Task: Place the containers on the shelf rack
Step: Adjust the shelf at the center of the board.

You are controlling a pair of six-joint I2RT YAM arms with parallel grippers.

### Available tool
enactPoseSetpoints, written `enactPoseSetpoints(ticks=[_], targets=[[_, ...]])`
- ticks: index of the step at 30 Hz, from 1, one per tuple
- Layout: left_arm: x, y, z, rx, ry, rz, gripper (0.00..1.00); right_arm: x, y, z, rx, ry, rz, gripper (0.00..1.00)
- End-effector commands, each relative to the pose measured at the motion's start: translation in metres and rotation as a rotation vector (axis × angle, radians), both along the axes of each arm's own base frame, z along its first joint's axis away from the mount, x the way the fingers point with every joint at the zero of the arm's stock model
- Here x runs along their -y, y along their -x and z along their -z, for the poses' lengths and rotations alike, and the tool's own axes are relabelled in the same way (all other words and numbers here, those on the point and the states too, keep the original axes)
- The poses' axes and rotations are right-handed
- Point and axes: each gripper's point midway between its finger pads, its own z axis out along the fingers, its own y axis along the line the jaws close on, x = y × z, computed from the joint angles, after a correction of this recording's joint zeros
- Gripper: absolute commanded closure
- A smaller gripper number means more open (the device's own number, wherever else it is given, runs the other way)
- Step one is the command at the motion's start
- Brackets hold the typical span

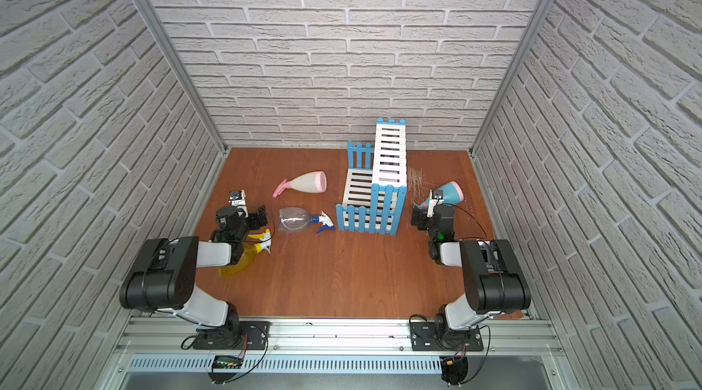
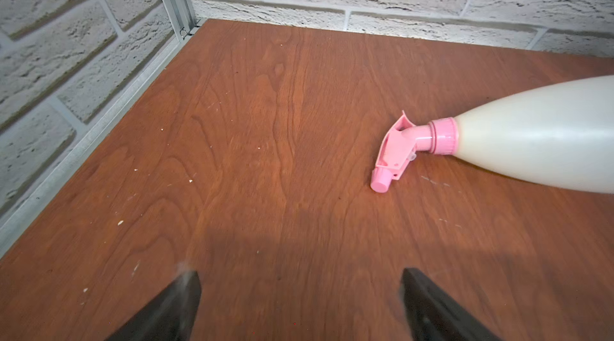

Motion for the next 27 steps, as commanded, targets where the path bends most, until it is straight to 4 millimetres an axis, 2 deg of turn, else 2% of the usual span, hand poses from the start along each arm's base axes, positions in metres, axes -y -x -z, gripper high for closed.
enactPoseSetpoints(ticks=[1, 10, 12, 15, 16, 17, 18, 19, 22, 24, 27], targets=[[0.001, -0.008, -0.014, 0.051, -0.013, 0.005, 0.02, 0.0, -0.009, -0.019, 0.067, -0.004, -0.003, 0.01], [0.0, -0.008, -0.015, 0.051, -0.005, 0.008, 0.02, 0.001, -0.008, -0.02, 0.069, -0.005, -0.003, 0.01], [-0.002, -0.007, -0.017, 0.056, -0.015, -0.012, 0.02, 0.011, -0.006, -0.024, 0.08, -0.004, 0.061, 0.01], [0.001, -0.002, -0.049, 0.054, -0.068, -0.037, 0.02, 0.022, -0.001, -0.05, 0.035, -0.005, 0.134, 0.01], [0.003, 0.0, -0.078, 0.066, -0.107, -0.065, 0.02, 0.026, 0.004, -0.068, 0.003, -0.029, 0.175, 0.01], [0.007, 0.003, -0.096, 0.067, -0.123, -0.071, 0.02, 0.027, 0.005, -0.088, 0.005, -0.088, 0.213, 0.01], [0.015, 0.003, -0.119, 0.094, -0.115, -0.056, 0.02, 0.026, 0.01, -0.112, 0.014, -0.15, 0.237, 0.01], [0.025, 0.003, -0.137, 0.113, -0.079, -0.036, 0.02, 0.02, 0.017, -0.126, 0.012, -0.213, 0.225, 0.01], [0.055, 0.011, -0.173, 0.114, 0.056, 0.026, 0.02, -0.009, 0.043, -0.17, 0.073, -0.363, 0.147, 0.0], [0.087, 0.018, -0.185, 0.113, 0.074, 0.122, 0.02, -0.034, 0.063, -0.193, 0.071, -0.361, 0.085, 0.01], [0.145, 0.031, -0.184, 0.062, 0.071, 0.332, 0.02, -0.072, 0.092, -0.214, 0.062, -0.289, -0.029, 0.01]])
